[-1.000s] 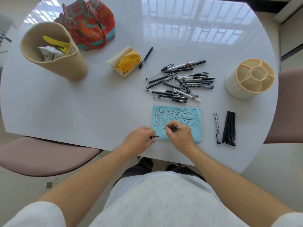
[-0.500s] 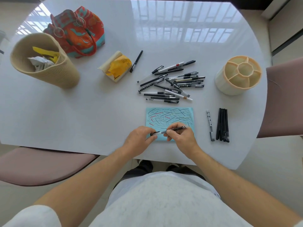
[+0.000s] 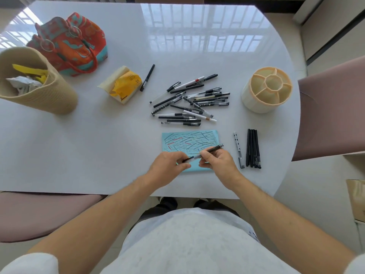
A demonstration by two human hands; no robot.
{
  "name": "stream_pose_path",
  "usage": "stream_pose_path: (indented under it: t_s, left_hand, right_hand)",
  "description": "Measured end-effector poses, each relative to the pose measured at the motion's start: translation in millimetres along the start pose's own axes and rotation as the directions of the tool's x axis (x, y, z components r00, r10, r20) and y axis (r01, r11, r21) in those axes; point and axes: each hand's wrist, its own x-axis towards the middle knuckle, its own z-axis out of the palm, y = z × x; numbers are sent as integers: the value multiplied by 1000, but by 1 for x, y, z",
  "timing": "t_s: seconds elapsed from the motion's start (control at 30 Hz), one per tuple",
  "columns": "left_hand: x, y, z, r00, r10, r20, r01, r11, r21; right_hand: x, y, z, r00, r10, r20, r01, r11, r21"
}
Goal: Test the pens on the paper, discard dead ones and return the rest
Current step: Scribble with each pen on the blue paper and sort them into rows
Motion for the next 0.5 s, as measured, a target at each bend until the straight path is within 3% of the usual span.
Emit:
stream_pose_path:
  t_s: [0.07, 0.1, 0.17, 0.23, 0.4, 0.5]
  left_hand:
    - [2, -6, 0, 1000, -10, -7, 10, 1000, 16]
    - [1, -11, -1, 1000, -18, -17, 18, 999, 38]
    - [-3, -22, -3, 998, -38, -43, 42, 994, 98]
    - [-8, -33, -4, 996, -62, -65, 71, 987, 144]
    - [-16, -44, -1, 988, -120, -98, 134, 978, 160]
    - [-18, -46, 1, 985, -153, -78, 164, 974, 159]
  right_hand:
    - [10, -11, -19, 996, 14, -89, -23, 995, -100]
    - [17, -16, -31, 989, 16, -148, -51, 970, -238]
    - [28, -22, -57, 976, -8, -216, -122, 806, -580]
    - [34, -21, -77, 977, -49, -209, -137, 607, -783]
    - [43, -14, -92, 973, -117, -201, -139, 399, -906]
    - [48, -19, -91, 960, -181, -214, -141, 351, -926]
